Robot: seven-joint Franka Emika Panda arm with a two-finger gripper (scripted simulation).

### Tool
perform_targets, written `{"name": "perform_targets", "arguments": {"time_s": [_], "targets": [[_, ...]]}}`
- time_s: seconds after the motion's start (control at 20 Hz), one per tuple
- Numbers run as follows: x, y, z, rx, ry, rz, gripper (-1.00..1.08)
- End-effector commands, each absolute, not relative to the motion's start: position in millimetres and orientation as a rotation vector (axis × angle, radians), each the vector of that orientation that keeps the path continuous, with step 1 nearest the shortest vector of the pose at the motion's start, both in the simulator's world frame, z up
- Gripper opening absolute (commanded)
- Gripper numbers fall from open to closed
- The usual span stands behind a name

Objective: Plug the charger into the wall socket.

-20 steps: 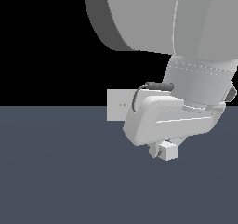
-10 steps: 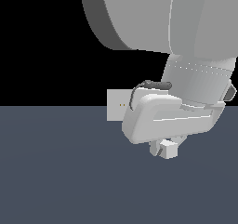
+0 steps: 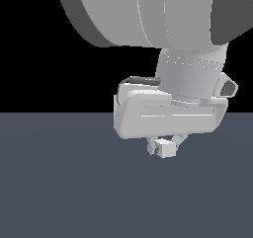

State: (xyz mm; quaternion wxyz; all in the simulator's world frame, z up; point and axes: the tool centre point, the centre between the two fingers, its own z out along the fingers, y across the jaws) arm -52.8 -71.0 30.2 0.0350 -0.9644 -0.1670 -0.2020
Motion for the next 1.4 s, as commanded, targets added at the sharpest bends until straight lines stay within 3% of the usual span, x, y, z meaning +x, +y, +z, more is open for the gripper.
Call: {"name": "perform_targets", "arguments": {"time_s": [0.0,1.35], "targets": [[-49,-64,36,-2.98,-0.457,-0.628,-1.0],[-8,-12,86,-3.077,0.054,-0.656,-1.0]]}}
